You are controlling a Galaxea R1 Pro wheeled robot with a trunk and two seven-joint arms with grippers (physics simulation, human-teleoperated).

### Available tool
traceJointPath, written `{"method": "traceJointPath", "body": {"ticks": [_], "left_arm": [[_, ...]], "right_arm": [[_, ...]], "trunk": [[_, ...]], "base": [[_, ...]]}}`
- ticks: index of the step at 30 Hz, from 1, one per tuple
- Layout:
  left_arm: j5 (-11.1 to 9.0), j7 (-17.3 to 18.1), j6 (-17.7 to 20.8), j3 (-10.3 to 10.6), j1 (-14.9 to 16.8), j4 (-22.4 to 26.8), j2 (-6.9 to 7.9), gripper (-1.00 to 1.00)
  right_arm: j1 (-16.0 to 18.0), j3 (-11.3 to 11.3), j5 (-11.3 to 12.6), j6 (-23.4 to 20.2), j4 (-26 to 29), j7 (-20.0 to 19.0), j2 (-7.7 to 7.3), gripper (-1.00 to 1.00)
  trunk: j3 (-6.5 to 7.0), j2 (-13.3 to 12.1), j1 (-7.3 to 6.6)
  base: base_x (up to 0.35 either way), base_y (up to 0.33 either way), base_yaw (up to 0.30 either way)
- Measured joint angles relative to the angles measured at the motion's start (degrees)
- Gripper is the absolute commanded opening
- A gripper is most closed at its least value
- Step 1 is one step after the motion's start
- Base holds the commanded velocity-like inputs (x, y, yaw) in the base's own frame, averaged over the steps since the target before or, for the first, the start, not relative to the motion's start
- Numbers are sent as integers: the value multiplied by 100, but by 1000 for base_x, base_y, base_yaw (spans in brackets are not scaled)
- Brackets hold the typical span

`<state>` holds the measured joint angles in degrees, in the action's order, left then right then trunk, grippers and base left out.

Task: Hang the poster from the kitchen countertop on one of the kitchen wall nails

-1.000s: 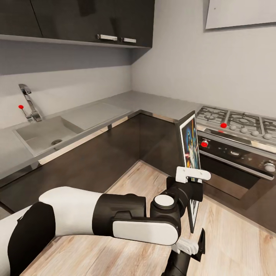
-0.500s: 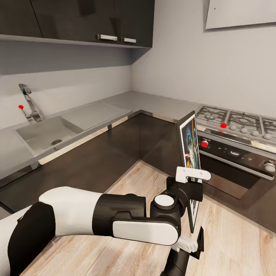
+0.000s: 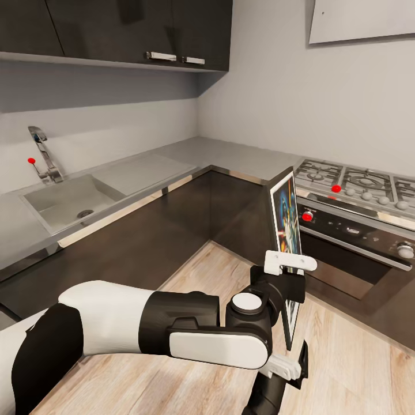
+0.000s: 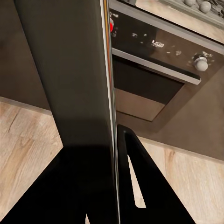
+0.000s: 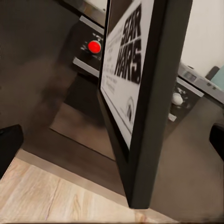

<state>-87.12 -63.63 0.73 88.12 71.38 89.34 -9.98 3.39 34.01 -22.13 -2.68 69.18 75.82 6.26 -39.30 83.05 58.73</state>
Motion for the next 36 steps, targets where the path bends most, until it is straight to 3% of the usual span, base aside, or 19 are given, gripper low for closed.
{"method": "traceJointPath", "body": {"ticks": [8,36], "left_arm": [[1,-3,0,0,0,0,0,-100],[1,-7,-1,0,0,1,0,-100]], "right_arm": [[0,7,285,78,-1,-7,-2,100],[0,-3,463,214,-4,-165,-11,100]], "trunk": [[0,0,0],[0,0,0]], "base": [[0,0,0],[0,0,0]]}}
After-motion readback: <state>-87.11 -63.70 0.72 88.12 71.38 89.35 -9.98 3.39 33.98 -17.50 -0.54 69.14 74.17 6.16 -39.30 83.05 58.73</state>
